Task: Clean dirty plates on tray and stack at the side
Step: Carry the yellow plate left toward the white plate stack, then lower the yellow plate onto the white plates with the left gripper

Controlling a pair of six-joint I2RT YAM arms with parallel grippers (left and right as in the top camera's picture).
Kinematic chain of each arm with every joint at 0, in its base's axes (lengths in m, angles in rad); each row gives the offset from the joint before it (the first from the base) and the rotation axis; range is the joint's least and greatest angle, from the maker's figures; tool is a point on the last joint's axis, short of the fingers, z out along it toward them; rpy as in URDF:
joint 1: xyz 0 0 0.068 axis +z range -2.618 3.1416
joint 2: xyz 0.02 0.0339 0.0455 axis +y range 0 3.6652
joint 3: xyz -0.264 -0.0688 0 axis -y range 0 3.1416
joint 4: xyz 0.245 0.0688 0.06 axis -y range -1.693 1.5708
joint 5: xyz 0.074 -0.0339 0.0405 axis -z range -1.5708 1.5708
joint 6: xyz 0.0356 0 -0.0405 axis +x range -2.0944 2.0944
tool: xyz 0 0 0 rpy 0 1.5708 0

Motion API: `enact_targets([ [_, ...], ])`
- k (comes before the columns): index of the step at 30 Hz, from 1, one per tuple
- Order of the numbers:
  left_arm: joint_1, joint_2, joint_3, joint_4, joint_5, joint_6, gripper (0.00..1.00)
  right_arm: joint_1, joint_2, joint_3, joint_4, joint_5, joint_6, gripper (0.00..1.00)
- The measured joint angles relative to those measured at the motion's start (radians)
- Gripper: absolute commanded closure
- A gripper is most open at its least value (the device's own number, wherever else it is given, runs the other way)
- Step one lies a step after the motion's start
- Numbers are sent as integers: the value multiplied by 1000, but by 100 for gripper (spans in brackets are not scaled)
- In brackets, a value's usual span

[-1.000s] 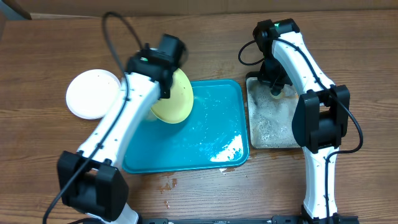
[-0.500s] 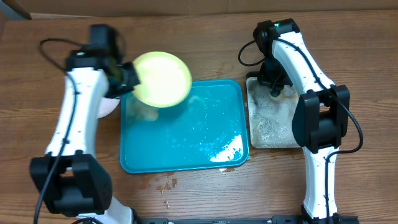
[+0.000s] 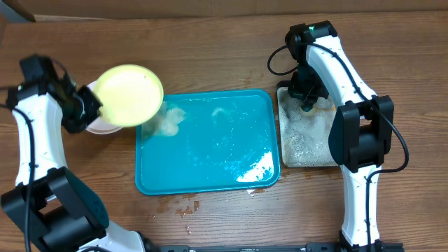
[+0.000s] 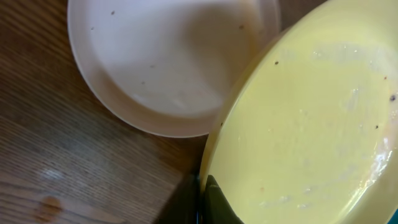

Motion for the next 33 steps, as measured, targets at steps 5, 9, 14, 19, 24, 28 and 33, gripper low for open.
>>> enact_targets([
  [5, 50, 2, -146, 85, 26, 21, 95, 0, 0, 0, -19, -2, 0, 96],
  [9, 80, 4, -214, 132, 36, 31, 96, 0, 0, 0, -33, -2, -2, 96],
  [14, 150, 4, -235, 167, 58, 33, 96, 0, 0, 0, -39, -3, -11, 96],
  [19, 238, 4, -236, 211, 89, 33, 96, 0, 0, 0, -42, -8, -16, 96],
  [24, 270, 4, -236, 277, 98, 36, 96, 0, 0, 0, -46, -10, -19, 96],
  [28, 255, 4, -236, 315, 99, 36, 96, 0, 0, 0, -53, -10, -22, 96],
  [33, 243, 16, -236, 356, 99, 36, 96, 0, 0, 0, -59, -10, -22, 96],
])
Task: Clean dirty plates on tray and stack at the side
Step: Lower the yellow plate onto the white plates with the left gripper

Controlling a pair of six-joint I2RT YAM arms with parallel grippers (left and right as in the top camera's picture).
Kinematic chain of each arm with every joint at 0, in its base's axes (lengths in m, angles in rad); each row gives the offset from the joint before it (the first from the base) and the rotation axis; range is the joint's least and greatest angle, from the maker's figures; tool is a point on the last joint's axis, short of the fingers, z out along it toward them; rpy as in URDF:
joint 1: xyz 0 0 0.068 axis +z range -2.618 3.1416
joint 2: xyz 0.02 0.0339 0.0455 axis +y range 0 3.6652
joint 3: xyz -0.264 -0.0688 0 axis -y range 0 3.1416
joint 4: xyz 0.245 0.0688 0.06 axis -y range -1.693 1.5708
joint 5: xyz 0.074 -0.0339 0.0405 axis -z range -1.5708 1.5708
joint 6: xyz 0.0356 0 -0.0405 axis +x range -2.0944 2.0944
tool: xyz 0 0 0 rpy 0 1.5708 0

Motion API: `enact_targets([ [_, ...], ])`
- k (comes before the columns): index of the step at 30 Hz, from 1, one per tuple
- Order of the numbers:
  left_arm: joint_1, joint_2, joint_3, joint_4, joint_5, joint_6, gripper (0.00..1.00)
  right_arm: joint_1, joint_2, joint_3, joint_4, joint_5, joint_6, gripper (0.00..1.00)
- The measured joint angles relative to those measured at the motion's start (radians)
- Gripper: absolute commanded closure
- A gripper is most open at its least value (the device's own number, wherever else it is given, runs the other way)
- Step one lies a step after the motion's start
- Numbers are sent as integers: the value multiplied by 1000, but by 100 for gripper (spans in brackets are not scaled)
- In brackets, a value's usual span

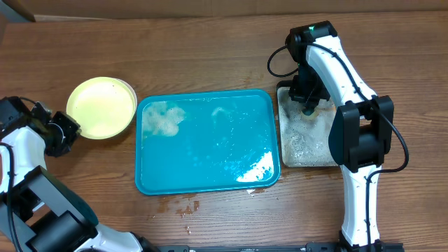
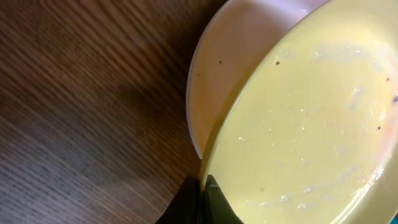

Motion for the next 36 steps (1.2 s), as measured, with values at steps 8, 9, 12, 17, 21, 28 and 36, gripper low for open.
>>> enact_targets([
  [8, 2, 150, 0, 16, 28, 0, 96, 0, 0, 0, -12, 0, 0, 96],
  [9, 4, 152, 0, 25, 31, 0, 96, 0, 0, 0, -14, 0, 0, 96],
  [12, 2, 158, 0, 43, 37, 0, 96, 0, 0, 0, -18, 0, -1, 96],
  [17, 0, 161, 2, 53, 53, 0, 96, 0, 0, 0, -19, 0, -1, 96],
  [21, 0, 165, 10, 52, 89, -1, 96, 0, 0, 0, -19, 0, 0, 96],
  [28, 0, 152, 21, 29, 138, -2, 96, 0, 0, 0, -19, 0, 0, 96],
  [36, -23, -14, 36, 38, 111, -13, 96, 0, 0, 0, -28, 0, -1, 96],
])
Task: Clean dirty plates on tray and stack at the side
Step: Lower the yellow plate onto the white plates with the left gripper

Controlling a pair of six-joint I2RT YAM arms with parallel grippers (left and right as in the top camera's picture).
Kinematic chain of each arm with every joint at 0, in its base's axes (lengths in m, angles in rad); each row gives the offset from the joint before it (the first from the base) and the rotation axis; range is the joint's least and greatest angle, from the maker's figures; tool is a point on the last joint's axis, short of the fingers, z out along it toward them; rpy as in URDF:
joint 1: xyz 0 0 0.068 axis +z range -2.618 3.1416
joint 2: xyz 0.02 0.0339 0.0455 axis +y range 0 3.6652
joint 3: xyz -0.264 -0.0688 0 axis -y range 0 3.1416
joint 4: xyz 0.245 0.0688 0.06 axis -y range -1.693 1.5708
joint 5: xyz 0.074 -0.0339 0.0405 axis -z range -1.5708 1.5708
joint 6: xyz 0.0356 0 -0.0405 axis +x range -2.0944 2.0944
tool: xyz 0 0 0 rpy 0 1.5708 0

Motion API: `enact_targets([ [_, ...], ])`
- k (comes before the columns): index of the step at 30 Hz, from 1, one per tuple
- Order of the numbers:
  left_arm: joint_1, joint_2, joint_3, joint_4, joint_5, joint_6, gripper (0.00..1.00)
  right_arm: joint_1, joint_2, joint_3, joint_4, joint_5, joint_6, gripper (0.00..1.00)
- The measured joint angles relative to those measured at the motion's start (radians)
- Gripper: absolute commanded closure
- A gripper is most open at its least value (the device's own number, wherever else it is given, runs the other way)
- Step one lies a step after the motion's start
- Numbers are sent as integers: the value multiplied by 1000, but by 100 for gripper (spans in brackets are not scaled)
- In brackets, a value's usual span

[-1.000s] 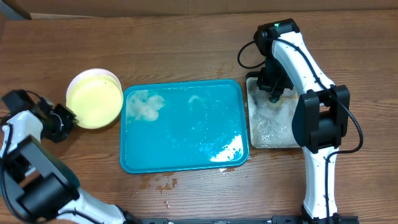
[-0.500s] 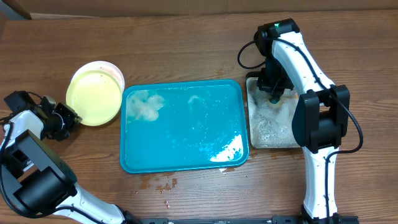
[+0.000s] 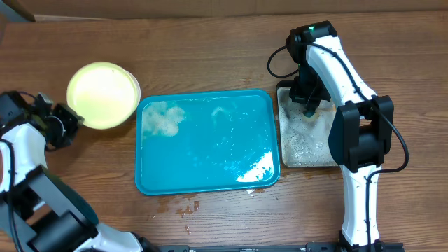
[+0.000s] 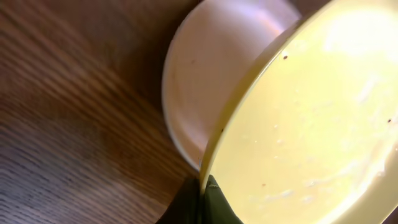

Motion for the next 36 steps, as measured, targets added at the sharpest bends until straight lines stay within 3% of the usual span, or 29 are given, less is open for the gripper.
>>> enact_targets([
  [17, -81, -8, 11, 46, -252, -14, 96, 0, 0, 0, -3, -26, -26, 96],
  [36, -115, 156, 14, 63, -278, -14, 96, 0, 0, 0, -3, -36, -31, 96],
])
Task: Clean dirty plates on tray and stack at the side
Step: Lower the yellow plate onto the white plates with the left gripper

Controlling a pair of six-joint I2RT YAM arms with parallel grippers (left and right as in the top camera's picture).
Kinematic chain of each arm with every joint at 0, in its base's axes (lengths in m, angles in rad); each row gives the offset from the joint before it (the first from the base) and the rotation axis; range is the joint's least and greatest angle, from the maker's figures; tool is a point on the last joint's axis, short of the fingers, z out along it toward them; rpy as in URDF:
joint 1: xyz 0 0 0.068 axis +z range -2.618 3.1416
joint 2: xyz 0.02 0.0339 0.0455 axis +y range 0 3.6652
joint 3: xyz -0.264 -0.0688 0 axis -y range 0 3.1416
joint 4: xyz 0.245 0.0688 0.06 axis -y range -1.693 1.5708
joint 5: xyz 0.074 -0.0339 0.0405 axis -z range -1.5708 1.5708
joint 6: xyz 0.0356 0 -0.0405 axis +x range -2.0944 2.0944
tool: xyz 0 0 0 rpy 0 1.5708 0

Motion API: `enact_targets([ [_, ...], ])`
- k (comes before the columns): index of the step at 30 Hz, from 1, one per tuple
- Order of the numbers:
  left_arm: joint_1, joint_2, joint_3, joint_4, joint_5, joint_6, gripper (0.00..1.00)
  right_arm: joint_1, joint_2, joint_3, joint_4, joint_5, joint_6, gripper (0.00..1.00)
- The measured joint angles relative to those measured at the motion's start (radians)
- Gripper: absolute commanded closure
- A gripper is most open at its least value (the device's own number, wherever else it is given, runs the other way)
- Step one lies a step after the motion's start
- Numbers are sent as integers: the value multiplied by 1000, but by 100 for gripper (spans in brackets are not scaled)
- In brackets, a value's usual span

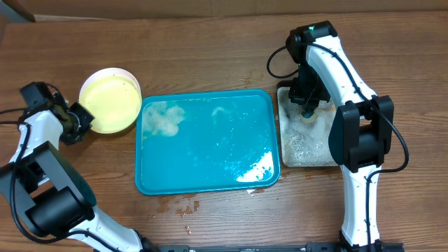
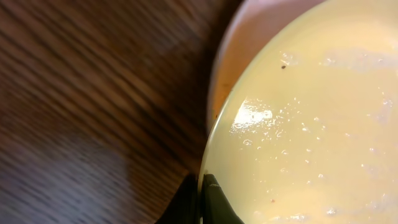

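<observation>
A yellow plate (image 1: 112,105) sits over a white plate (image 1: 114,73) at the left of the blue tray (image 1: 210,168). My left gripper (image 1: 78,119) is shut on the yellow plate's left rim. In the left wrist view the yellow plate (image 2: 311,124) fills the right side, with the white plate's rim (image 2: 227,62) showing beyond it and my pinched fingers (image 2: 208,202) at the bottom. My right gripper (image 1: 308,105) points down onto the sponge pad (image 1: 304,140) right of the tray; whether its jaws are open is hidden.
The tray holds foam residue (image 1: 162,120) at its upper left and wet glare at its lower right. Small drips mark the wood (image 1: 183,206) in front of the tray. The right arm's base stands at the right of the table.
The yellow plate has shifted slightly right and now lies closer over the white plate, whose rim shows at the top. My left gripper has moved a little right and up with it.
At first my left gripper held the yellow plate tilted above the white plate by the tray's corner. Then the plate lay further left and flat, then hovered over the white plate. Now it rests low over it, still gripped. The right arm stayed at the sponge.
</observation>
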Motion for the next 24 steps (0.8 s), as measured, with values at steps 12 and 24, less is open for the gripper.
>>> enact_targets([
  [12, -44, 0, 52, -3, -15, -10, 96, 0, 1, 0, 0, -1, -10, 96],
  [24, -43, 1, 68, -19, -94, -31, 96, 0, 1, 0, 0, -1, -20, 96],
])
